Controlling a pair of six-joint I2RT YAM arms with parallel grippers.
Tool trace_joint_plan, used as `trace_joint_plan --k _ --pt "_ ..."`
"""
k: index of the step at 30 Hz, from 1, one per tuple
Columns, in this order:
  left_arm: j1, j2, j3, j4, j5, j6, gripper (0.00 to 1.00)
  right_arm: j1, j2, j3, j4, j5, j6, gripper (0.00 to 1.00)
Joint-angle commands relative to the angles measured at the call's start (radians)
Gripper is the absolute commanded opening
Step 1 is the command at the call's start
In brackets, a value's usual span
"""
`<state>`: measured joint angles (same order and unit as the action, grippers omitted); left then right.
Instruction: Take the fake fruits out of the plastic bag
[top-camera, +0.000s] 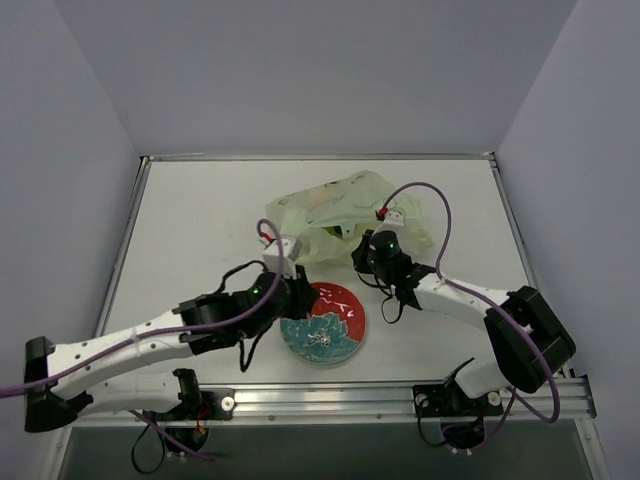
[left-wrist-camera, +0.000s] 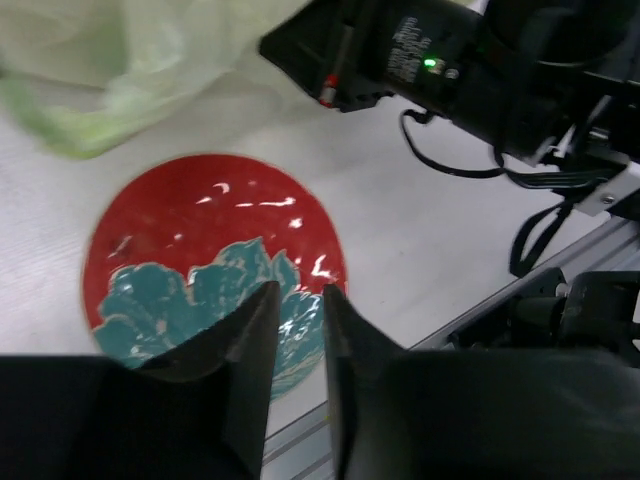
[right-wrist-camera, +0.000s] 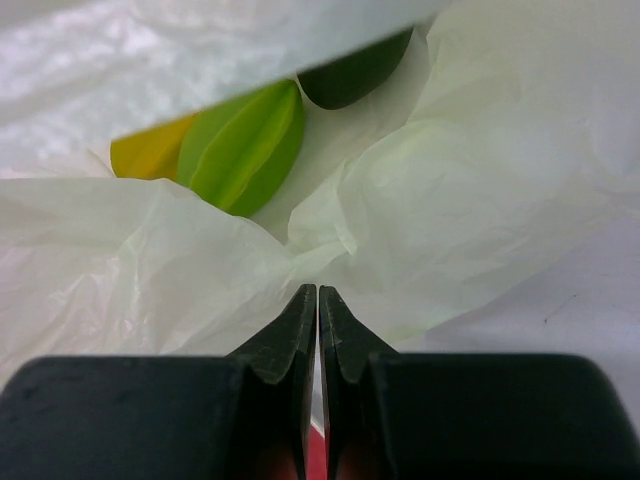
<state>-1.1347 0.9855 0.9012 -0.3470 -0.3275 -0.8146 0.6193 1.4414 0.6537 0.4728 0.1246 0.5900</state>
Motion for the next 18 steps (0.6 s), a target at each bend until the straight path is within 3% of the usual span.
trace_joint_plan --k 1,4,10,18 --pt "-0.076 0.126 0.145 0.055 -0.143 0.029 0.27 0.008 -0.068 0.027 -0.019 0.03 -0.01 0.02" --pt "-0.041 0.217 0.163 0.152 -0.229 0.058 0.42 0.004 -0.113 0.015 -0.036 0.027 -0.015 0.02" --pt "0.162 0.409 0.228 0.253 -0.186 0.092 0.45 -0.004 -0.185 0.012 -0.08 0.024 -0.032 0.02" --pt "0.222 0.525 0.24 0.367 -0.228 0.152 0.78 -0.007 -0.142 0.07 -0.089 0.017 -0.065 0.02"
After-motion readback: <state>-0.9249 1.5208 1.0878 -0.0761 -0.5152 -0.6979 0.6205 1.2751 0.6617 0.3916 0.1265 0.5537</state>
